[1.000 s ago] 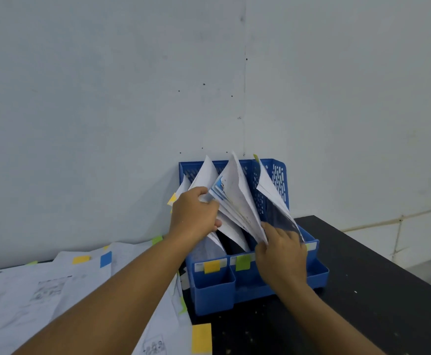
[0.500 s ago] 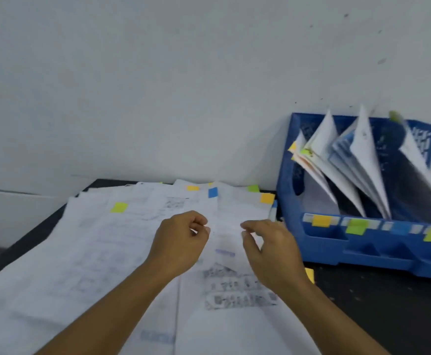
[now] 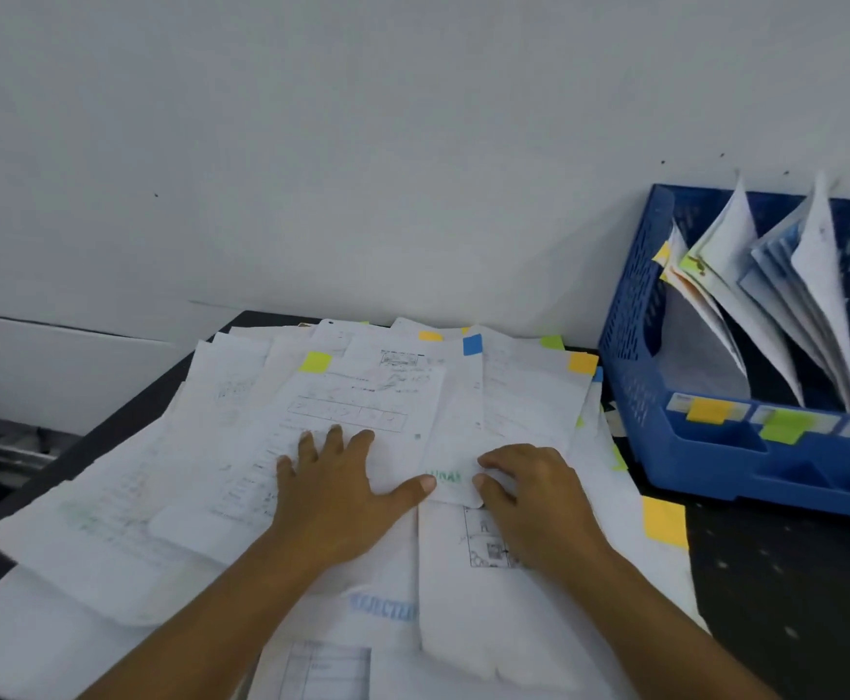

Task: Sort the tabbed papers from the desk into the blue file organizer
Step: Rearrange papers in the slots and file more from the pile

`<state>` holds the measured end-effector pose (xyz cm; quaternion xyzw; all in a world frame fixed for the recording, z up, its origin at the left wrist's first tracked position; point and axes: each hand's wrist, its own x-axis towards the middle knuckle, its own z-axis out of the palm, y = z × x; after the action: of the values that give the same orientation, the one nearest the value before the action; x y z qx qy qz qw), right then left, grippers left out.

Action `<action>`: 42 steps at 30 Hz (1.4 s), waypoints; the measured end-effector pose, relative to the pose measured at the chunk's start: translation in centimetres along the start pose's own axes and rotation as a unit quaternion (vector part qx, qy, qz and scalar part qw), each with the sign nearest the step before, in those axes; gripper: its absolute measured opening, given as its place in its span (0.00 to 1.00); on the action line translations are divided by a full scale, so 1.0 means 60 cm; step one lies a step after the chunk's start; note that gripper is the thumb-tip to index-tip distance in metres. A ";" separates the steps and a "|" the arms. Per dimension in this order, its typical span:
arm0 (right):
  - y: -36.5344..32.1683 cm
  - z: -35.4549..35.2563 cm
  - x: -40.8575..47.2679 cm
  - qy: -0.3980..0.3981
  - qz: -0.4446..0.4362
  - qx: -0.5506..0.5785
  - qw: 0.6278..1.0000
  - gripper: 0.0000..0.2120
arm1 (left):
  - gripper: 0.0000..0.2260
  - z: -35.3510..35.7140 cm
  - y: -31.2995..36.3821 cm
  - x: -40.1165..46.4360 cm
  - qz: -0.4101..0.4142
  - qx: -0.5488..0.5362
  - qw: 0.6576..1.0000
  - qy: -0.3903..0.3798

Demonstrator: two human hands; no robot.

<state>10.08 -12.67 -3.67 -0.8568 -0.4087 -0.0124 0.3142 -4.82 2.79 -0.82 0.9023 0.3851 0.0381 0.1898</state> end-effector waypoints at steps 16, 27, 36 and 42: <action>-0.009 -0.061 0.013 0.056 0.164 0.263 0.949 0.08 | 0.31 0.000 0.067 0.014 0.080 -0.226 0.967 0.081; -0.007 -0.203 -0.005 0.024 0.169 0.413 0.895 0.05 | 0.12 -0.081 0.072 0.079 -0.018 -0.559 0.828 0.026; 0.043 -0.347 -0.057 0.071 0.170 0.327 0.927 0.07 | 0.16 -0.125 0.206 0.053 0.137 -0.573 0.807 -0.024; 0.084 -0.438 -0.107 0.176 0.185 0.328 0.910 0.12 | 0.18 -0.119 0.327 0.034 0.213 -0.553 0.803 -0.060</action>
<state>15.56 -33.88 12.94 -0.7496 -0.1621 0.0298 0.6410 8.44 -5.89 12.92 0.7045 0.0843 0.2294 0.6663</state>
